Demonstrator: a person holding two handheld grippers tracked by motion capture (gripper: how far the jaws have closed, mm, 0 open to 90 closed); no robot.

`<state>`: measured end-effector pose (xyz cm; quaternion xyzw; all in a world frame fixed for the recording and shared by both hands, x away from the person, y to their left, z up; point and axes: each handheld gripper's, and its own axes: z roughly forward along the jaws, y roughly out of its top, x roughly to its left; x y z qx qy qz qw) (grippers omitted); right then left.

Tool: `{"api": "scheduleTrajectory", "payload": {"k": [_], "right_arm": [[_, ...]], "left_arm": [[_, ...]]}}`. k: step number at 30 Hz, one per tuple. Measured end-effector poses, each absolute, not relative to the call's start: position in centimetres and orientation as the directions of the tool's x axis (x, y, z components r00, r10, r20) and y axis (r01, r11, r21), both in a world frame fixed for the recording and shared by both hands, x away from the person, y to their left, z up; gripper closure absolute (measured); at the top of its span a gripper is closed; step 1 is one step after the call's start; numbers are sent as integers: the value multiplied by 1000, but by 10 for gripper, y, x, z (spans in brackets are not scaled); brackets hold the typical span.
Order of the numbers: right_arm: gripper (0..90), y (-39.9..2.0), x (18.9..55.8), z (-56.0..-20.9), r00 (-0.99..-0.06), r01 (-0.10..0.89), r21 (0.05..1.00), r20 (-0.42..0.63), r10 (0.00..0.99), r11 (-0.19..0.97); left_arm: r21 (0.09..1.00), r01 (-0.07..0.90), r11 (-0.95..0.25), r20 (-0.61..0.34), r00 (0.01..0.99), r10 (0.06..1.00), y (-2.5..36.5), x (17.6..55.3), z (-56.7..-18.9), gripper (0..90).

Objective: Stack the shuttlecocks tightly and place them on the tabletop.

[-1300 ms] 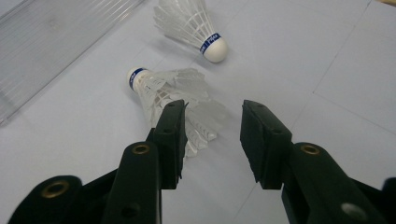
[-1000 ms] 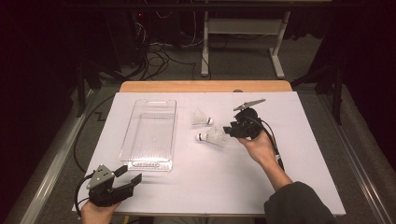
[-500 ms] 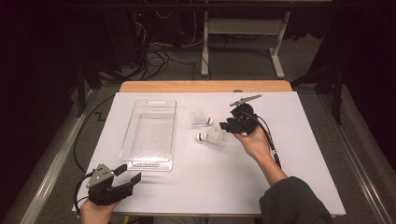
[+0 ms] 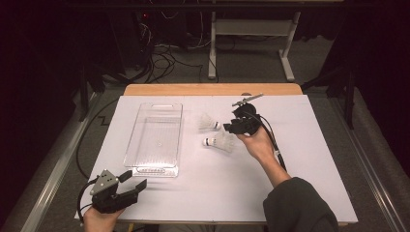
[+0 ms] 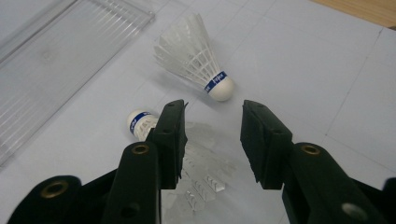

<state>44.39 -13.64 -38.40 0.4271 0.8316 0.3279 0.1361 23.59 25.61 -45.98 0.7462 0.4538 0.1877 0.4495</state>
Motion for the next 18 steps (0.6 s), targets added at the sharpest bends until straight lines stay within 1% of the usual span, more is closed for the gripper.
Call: {"api": "scheduleTrajectory", "payload": {"k": [18], "right_arm": [[608, -110, 464, -381, -589, 638, 626, 22, 808, 448]], "left_arm": [[839, 508, -193, -127, 528, 840, 255, 235, -460, 345]]}}
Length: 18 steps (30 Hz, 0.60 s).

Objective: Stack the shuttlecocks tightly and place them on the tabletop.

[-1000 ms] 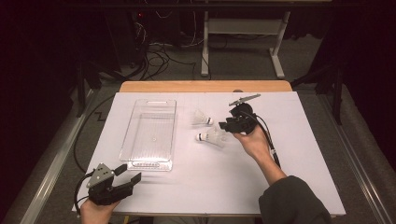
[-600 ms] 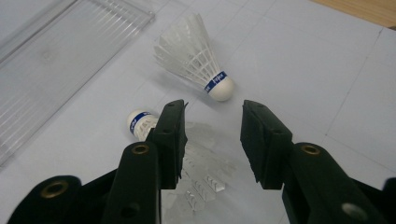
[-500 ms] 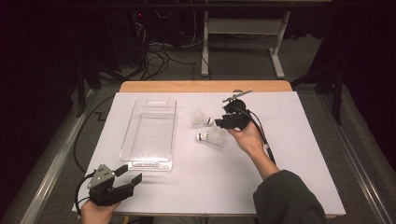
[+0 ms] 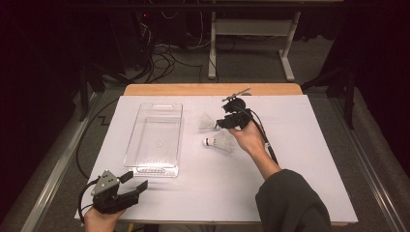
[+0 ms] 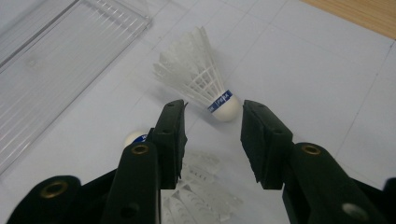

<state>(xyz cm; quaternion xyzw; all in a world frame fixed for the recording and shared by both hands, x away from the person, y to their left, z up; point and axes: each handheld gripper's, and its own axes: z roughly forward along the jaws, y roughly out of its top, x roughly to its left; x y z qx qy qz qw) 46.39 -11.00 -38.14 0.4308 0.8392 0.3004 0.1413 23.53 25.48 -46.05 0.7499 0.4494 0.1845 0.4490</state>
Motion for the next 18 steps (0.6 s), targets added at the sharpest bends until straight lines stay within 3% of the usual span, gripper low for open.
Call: {"api": "scheduleTrajectory", "payload": {"k": [18], "right_arm": [[598, -84, 485, -384, -579, 667, 594, 32, 815, 450]], "left_arm": [[842, 503, -194, -127, 534, 836, 253, 234, -460, 347]]}}
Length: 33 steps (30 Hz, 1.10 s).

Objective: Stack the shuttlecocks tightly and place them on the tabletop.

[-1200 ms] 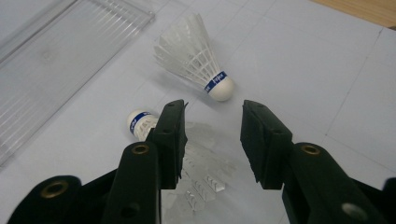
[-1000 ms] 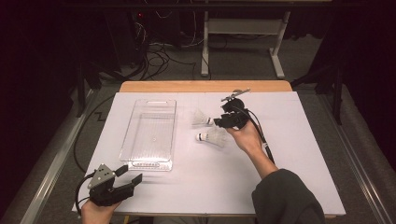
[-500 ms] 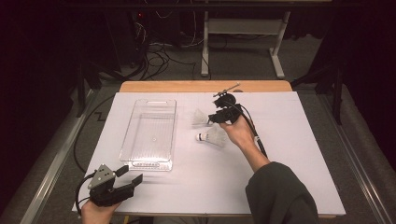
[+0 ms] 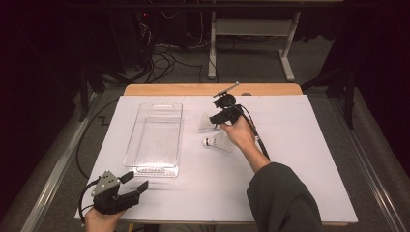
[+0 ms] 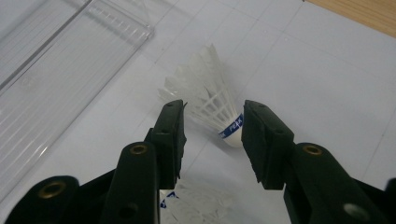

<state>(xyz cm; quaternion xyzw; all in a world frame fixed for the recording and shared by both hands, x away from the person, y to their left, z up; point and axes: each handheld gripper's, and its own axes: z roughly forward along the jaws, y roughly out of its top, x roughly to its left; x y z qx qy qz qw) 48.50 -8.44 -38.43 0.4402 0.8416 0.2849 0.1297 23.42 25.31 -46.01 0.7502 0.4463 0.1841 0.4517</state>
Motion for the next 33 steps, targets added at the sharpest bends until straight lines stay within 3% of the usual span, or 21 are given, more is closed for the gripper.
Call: {"api": "scheduleTrajectory", "payload": {"k": [33], "right_arm": [[540, -49, 513, -382, -552, 707, 529, -2, 834, 470]], "left_arm": [[842, 501, -201, -126, 544, 829, 252, 234, -460, 348]]}}
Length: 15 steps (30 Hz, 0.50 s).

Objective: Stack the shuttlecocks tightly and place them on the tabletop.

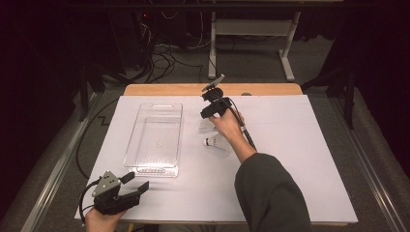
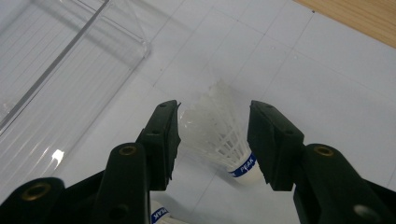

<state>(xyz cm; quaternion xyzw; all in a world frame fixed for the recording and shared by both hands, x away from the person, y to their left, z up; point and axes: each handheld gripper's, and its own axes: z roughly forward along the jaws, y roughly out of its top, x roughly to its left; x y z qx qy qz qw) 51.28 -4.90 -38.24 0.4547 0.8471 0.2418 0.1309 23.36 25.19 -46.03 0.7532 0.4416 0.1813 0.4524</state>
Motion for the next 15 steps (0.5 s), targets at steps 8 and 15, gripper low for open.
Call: {"api": "scheduleTrajectory", "payload": {"k": [8, 15], "right_arm": [[542, -34, 520, -384, -548, 713, 513, -16, 837, 477], [546, -24, 526, -392, -538, 728, 485, -33, 842, 485]], "left_arm": [[842, 500, -202, -126, 547, 828, 251, 233, -460, 349], [841, 501, -205, -126, 550, 826, 251, 233, -460, 348]]}}
